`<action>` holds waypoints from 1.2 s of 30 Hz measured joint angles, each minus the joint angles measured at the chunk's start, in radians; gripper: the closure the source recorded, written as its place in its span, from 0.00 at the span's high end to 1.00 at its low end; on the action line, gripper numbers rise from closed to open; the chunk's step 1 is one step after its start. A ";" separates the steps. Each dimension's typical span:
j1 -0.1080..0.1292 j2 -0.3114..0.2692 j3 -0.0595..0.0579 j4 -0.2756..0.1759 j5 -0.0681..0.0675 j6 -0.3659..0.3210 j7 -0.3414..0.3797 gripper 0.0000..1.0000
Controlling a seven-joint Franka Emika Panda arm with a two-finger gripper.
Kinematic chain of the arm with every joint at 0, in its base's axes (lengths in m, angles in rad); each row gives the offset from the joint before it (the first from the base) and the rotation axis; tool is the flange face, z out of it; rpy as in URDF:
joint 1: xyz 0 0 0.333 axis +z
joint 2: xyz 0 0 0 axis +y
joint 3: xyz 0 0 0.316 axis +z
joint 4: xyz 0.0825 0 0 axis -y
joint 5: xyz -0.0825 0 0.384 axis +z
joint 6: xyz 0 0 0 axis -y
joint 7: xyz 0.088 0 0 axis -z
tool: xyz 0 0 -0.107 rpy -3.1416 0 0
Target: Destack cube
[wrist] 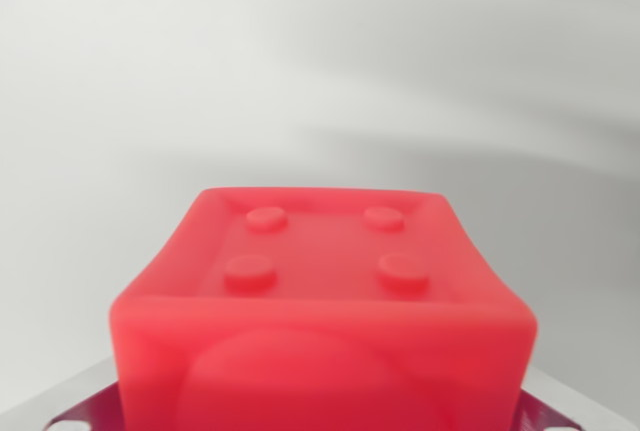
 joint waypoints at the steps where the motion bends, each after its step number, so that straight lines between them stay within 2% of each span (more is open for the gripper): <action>1: 0.003 -0.001 0.001 -0.003 0.000 0.002 0.002 0.00; 36: 0.119 -0.012 0.042 -0.065 -0.010 0.054 0.080 0.00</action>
